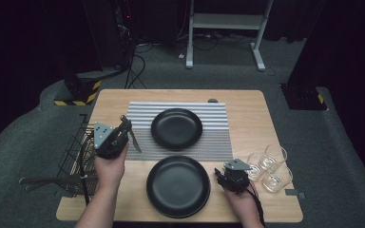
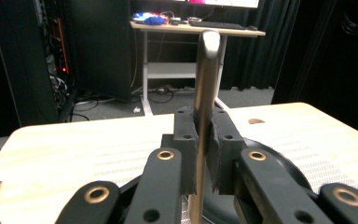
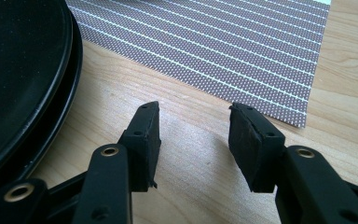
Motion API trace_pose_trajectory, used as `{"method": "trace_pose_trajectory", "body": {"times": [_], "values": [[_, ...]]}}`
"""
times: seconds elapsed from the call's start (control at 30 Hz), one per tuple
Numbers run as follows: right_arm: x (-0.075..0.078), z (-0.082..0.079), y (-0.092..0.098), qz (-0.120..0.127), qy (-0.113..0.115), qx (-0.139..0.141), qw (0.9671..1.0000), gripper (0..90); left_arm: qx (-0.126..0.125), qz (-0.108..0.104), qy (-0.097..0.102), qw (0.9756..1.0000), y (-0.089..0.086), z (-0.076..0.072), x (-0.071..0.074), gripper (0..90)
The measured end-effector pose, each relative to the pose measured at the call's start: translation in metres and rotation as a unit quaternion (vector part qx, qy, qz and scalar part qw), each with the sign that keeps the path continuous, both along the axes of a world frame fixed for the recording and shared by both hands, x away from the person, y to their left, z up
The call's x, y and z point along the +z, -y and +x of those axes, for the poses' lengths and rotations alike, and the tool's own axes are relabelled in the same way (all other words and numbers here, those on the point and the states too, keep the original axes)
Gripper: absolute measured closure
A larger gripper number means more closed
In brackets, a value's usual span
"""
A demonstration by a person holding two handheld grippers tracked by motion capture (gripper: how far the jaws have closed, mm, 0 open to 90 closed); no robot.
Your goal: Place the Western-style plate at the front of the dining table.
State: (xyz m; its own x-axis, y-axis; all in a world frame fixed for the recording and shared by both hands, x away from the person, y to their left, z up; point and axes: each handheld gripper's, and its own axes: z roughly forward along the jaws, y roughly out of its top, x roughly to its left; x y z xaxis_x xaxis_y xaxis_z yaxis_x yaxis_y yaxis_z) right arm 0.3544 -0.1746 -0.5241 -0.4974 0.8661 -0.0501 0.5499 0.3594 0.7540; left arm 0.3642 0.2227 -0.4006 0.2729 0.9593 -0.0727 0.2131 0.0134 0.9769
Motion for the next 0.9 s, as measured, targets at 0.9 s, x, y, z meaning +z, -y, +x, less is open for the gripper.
{"method": "trace_pose_trajectory", "body": {"times": [0.9], "values": [[0.000, 0.000, 0.001, 0.007, -0.002, -0.004, 1.0000, 53.5, 0.015, 0.007, -0.043, 0.9990, -0.010, 0.014, -0.003, 83.2]]}}
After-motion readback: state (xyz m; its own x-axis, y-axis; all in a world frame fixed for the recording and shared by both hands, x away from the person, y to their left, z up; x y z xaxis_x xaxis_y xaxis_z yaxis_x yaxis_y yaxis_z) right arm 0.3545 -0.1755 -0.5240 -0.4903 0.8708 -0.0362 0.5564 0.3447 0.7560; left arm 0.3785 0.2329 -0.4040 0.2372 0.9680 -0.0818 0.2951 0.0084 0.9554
